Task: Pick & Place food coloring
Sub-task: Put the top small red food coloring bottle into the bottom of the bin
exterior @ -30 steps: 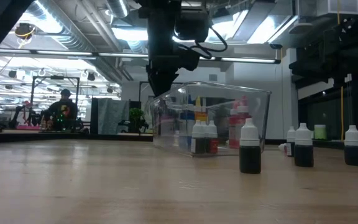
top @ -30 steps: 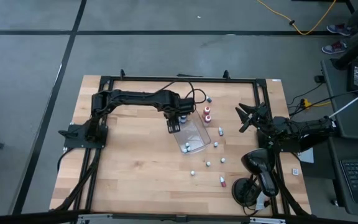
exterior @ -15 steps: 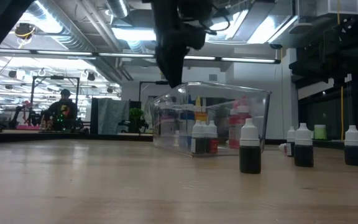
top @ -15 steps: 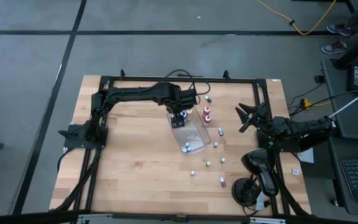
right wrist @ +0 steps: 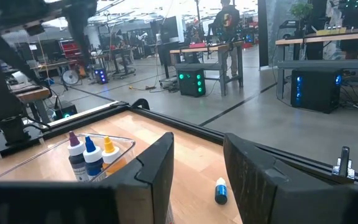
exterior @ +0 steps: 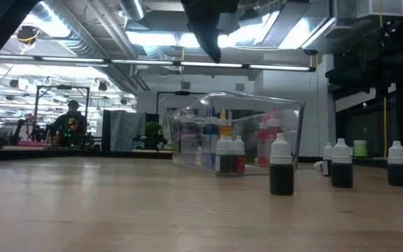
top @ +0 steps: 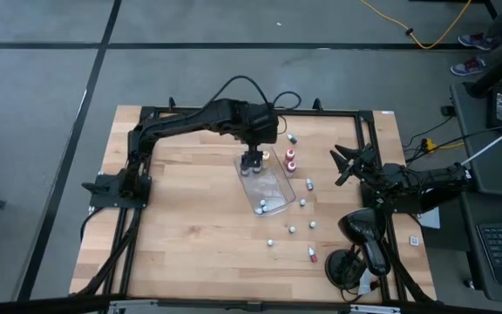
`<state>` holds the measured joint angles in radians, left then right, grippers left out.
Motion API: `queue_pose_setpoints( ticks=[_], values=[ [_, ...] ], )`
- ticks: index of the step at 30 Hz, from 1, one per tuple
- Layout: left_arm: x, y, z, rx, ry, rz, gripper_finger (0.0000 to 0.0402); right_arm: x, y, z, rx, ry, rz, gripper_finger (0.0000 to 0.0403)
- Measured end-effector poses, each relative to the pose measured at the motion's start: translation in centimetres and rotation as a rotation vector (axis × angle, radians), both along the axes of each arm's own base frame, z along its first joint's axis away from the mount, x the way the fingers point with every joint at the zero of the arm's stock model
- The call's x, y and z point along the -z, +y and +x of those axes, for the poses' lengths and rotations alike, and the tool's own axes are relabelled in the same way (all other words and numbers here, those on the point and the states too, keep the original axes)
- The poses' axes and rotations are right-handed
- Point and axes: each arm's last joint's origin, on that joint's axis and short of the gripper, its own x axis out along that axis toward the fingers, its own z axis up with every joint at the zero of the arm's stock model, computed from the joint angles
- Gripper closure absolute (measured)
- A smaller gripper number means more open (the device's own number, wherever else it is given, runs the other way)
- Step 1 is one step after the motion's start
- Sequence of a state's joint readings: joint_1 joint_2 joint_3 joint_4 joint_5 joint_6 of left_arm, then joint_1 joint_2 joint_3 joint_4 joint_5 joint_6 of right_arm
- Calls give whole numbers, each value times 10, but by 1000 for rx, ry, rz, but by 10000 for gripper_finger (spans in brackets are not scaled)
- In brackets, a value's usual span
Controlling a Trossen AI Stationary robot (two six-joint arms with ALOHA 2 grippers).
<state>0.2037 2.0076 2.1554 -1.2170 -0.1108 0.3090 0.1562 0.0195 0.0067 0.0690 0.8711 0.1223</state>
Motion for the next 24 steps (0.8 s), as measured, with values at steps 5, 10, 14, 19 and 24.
queue_pose_setpoints(
  ticks=[5, 10, 14, 19, 24],
  values=[
    [-6, 3, 7, 28, -89, 40, 80, 0, 0, 0, 0, 0, 0, 260],
    [-12, 5, 16, 25, -198, 60, 80, 0, 0, 0, 0, 0, 0, 260],
    [-15, 9, 21, -29, -273, 47, 81, 0, 0, 0, 0, 0, 0, 260],
    [-5, 17, 29, -125, -290, 40, 82, 0, 0, 0, 0, 0, 0, 260],
    [-4, 19, 30, -176, -315, -55, 82, 0, 0, 0, 0, 1, 0, 260]
  ],
)
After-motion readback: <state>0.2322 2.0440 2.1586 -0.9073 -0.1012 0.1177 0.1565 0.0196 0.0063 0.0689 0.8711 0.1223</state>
